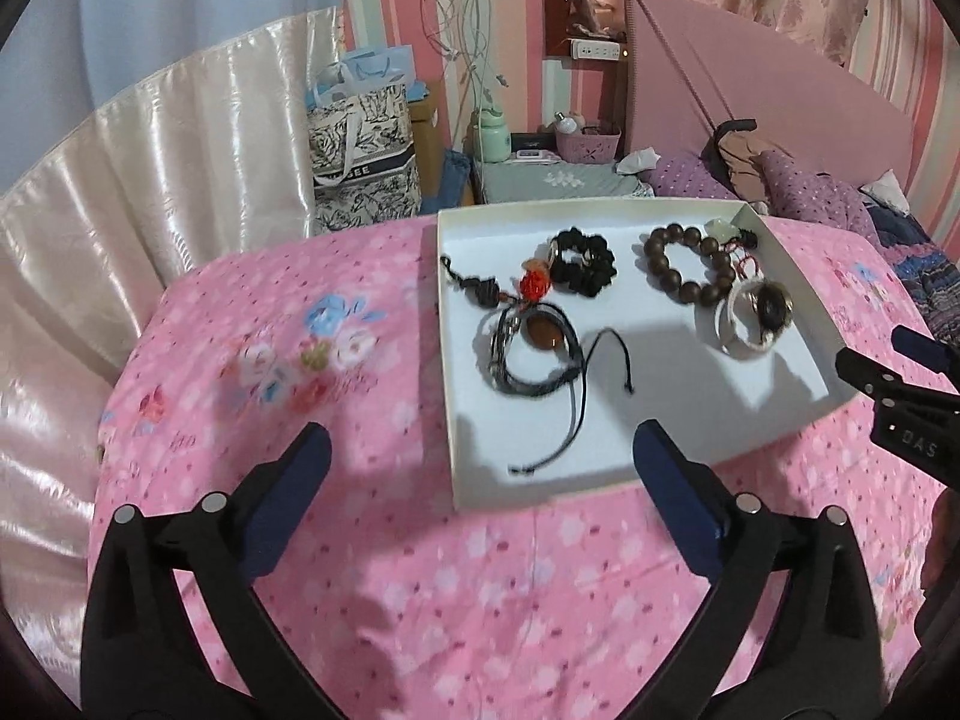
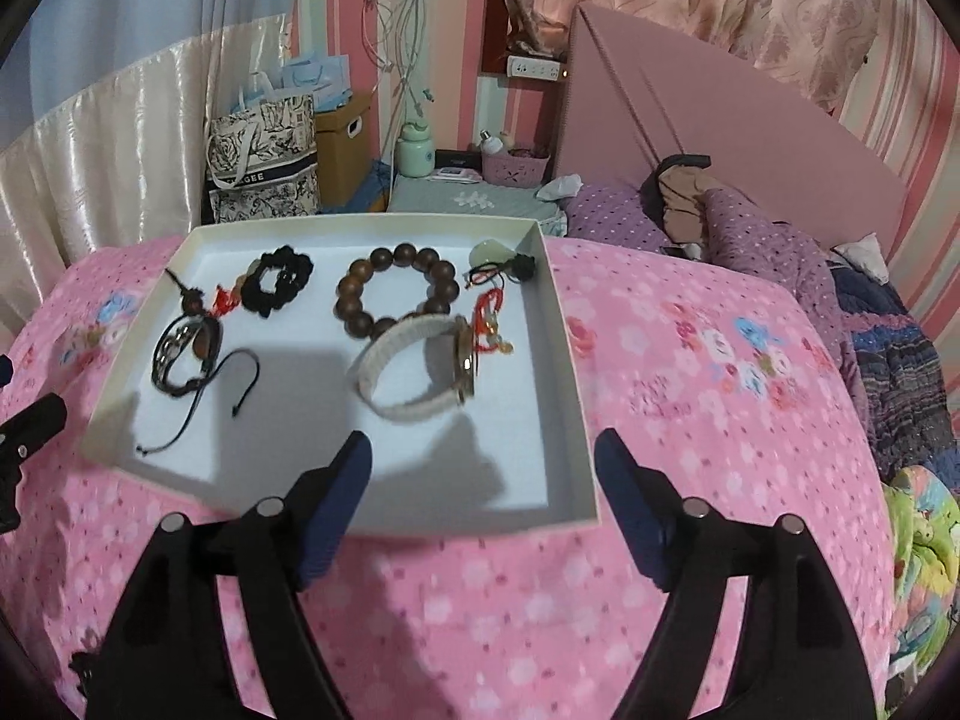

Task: Organize jewelry
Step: 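Move left tool to black hair tie while right tool approaches beige scrunchie, then close left tool on black hair tie while right tool grips beige scrunchie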

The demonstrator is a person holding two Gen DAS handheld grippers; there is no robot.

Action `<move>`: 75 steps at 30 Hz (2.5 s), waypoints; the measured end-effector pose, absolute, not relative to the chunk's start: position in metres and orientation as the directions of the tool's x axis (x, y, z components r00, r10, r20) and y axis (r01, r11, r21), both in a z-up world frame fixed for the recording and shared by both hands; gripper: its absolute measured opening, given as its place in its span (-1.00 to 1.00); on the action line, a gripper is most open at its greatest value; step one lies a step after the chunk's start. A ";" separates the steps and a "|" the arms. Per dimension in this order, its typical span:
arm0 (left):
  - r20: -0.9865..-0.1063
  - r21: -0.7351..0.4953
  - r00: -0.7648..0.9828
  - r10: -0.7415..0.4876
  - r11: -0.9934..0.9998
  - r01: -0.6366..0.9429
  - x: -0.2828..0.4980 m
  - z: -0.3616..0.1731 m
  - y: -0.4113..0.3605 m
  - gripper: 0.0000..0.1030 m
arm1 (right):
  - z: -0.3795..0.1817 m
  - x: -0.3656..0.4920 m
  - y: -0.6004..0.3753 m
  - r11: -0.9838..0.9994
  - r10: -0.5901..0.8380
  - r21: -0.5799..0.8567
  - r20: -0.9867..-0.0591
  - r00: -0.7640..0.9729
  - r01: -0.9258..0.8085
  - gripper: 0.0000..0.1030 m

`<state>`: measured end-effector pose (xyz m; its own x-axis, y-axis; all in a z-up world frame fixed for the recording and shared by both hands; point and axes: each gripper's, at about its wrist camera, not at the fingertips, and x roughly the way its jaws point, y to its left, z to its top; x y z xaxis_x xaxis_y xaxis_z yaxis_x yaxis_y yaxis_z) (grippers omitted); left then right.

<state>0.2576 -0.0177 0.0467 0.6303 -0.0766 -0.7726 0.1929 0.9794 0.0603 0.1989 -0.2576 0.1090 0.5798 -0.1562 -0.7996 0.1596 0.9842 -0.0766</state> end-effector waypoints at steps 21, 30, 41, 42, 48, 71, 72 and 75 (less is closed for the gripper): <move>-0.756 0.002 0.640 -0.137 0.977 0.211 0.154 0.047 0.012 0.94 | 0.134 0.089 -0.245 0.978 -0.174 -0.046 -0.716 0.676 0.203 0.74; -0.751 -0.062 0.632 -0.191 0.973 0.221 0.113 0.042 0.030 0.94 | 0.119 0.042 -0.234 0.982 -0.159 -0.044 -0.719 0.676 0.184 0.74; -0.805 -0.034 0.570 -0.164 0.972 0.231 0.093 -0.006 0.022 0.94 | 0.078 0.020 -0.224 0.986 -0.136 -0.046 -0.785 0.605 0.162 0.74; -0.809 -0.031 0.566 -0.162 0.972 0.233 0.093 -0.009 0.021 0.94 | 0.076 0.019 -0.224 0.986 -0.134 -0.044 -0.787 0.602 0.161 0.74; -0.819 -0.025 0.550 -0.164 0.967 0.252 0.092 -0.022 0.012 0.94 | 0.061 0.016 -0.223 0.985 -0.123 -0.031 -0.809 0.575 0.167 0.74; -0.837 -0.053 0.510 -0.199 0.957 0.286 0.099 -0.040 0.003 0.30 | 0.040 0.016 -0.226 0.984 -0.024 0.081 -0.820 0.572 0.157 -0.35; -0.839 -0.056 0.507 -0.200 0.957 0.286 0.099 -0.041 0.003 0.23 | 0.039 0.017 -0.225 0.985 -0.020 0.083 -0.820 0.572 0.153 -0.37; -0.837 -0.066 0.507 -0.207 0.957 0.281 0.099 -0.041 0.004 0.15 | 0.039 0.015 -0.224 0.986 -0.020 0.081 -0.817 0.576 0.149 -0.44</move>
